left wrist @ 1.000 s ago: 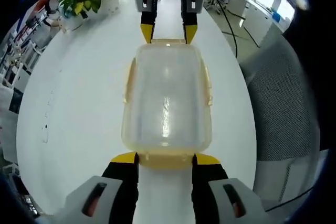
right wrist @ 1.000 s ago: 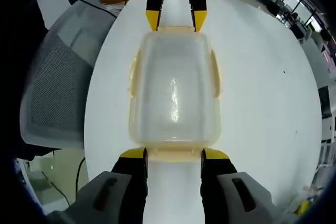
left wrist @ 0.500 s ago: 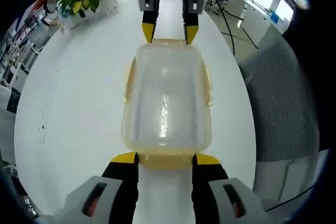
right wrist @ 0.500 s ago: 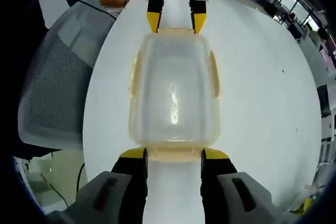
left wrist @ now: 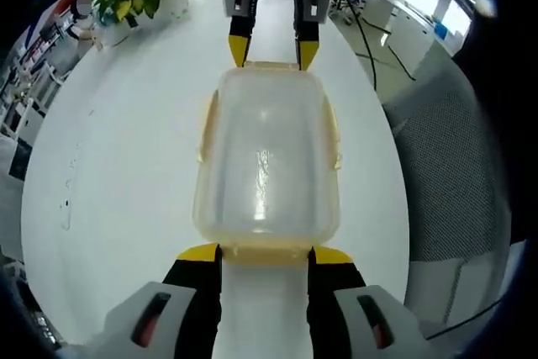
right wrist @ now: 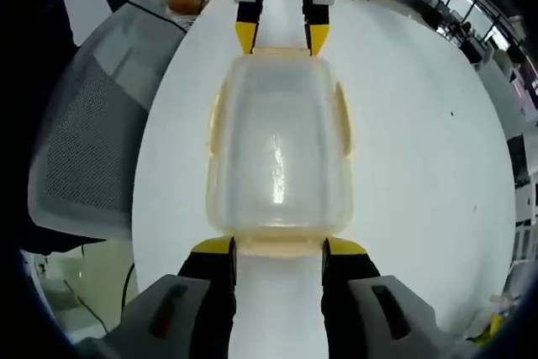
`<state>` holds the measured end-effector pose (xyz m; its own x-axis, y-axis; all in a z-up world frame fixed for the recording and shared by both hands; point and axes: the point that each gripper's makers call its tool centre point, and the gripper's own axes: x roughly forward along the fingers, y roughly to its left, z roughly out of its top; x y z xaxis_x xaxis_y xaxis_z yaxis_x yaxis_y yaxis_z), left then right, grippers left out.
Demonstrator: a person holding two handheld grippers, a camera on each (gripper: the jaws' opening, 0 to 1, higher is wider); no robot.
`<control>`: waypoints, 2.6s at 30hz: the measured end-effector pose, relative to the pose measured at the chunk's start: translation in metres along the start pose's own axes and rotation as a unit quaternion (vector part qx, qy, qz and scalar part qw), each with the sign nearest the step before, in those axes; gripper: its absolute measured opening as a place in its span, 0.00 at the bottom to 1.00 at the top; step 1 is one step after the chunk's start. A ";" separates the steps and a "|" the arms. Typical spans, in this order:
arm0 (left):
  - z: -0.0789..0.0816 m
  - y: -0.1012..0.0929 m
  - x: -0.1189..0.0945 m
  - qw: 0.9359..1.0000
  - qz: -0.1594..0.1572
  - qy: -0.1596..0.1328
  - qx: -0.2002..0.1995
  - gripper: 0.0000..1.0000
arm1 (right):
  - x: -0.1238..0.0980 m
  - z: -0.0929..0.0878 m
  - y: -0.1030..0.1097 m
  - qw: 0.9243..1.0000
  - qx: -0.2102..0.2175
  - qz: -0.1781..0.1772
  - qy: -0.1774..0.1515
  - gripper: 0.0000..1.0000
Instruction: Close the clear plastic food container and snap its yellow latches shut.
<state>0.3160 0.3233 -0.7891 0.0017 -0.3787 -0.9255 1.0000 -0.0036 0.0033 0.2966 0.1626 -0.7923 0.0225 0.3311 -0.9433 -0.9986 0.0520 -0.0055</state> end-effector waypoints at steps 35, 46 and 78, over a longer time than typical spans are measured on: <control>-0.008 -0.004 -0.001 0.998 0.005 -0.004 -0.066 0.38 | -0.005 -0.015 0.005 0.999 0.045 0.000 -0.031 0.42; -0.006 -0.009 -0.016 0.927 -0.005 -0.143 -0.346 0.35 | -0.030 -0.010 0.001 0.950 0.270 -0.006 -0.158 0.43; 0.003 -0.005 -0.002 0.837 0.030 -0.225 -0.498 0.24 | -0.006 0.014 0.006 0.879 0.425 0.011 -0.218 0.27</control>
<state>0.3109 0.3210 -0.7860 0.2742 -0.6622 -0.6974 0.5062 0.7159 -0.4808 0.2913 0.1741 -0.7818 0.2041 0.6603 -0.7228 -0.6071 0.6646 0.4357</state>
